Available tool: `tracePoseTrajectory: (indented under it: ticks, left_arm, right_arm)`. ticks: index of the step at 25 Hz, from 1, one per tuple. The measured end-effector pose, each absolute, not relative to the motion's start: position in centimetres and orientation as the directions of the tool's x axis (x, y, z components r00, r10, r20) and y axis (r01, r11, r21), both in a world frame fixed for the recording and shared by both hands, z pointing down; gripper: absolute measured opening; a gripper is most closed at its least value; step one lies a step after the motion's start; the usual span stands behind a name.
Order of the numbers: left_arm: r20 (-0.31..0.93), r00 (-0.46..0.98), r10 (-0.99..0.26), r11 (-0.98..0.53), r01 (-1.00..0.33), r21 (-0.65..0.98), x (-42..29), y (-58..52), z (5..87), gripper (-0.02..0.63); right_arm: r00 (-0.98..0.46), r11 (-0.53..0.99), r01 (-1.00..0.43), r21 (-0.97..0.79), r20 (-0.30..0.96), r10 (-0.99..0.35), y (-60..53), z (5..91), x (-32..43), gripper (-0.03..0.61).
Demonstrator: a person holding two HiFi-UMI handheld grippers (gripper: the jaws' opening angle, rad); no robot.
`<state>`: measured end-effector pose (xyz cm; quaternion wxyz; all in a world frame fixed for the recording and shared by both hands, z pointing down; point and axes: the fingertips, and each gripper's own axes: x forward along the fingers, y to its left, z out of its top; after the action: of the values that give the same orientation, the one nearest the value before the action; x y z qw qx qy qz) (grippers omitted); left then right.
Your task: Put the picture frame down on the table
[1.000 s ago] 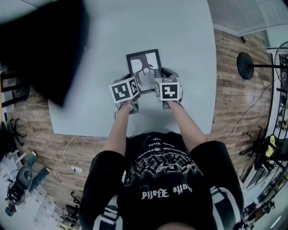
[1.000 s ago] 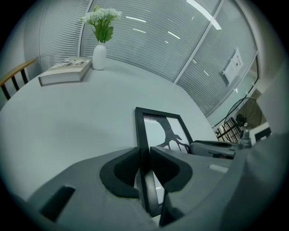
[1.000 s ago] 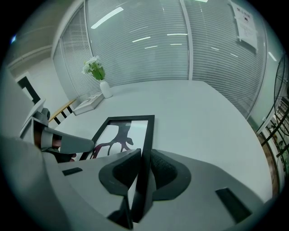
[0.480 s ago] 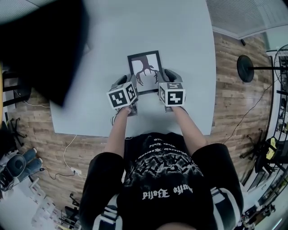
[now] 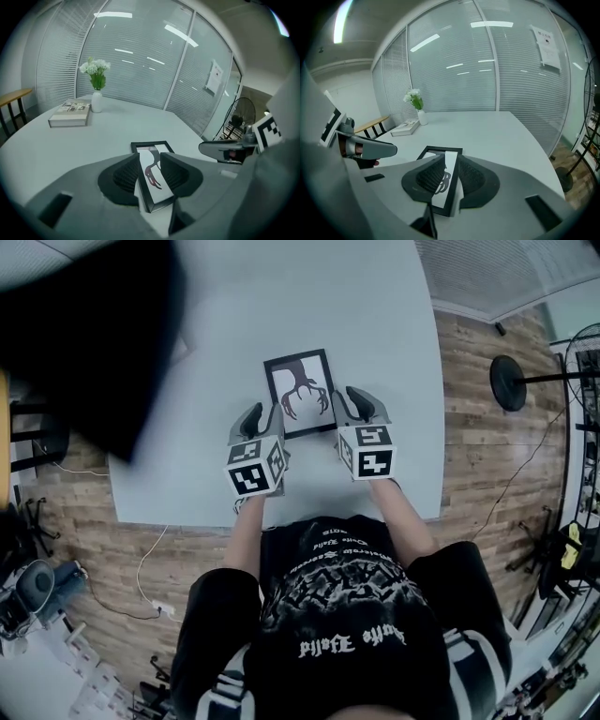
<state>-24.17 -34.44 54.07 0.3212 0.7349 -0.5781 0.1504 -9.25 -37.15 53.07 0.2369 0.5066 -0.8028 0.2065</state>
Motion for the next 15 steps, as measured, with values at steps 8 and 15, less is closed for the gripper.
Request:
tracePoseTrajectory:
  ticks: [8,15]
  left_arm:
    - [0.493,0.297,-0.817,-0.192,-0.948,0.253,-23.1,-32.6,49.5,0.146]
    - [0.387,0.295,-0.874,-0.226,-0.95,0.214,-22.8,-31.0,44.8,0.146]
  right_arm:
    - [-0.395,0.422,-0.905,-0.064,0.497,-0.773,-35.1,49.0,-8.4,0.087]
    - [-0.413,0.436,-0.899,-0.04,0.406,-0.815,-33.1,45.1,-8.4,0.087]
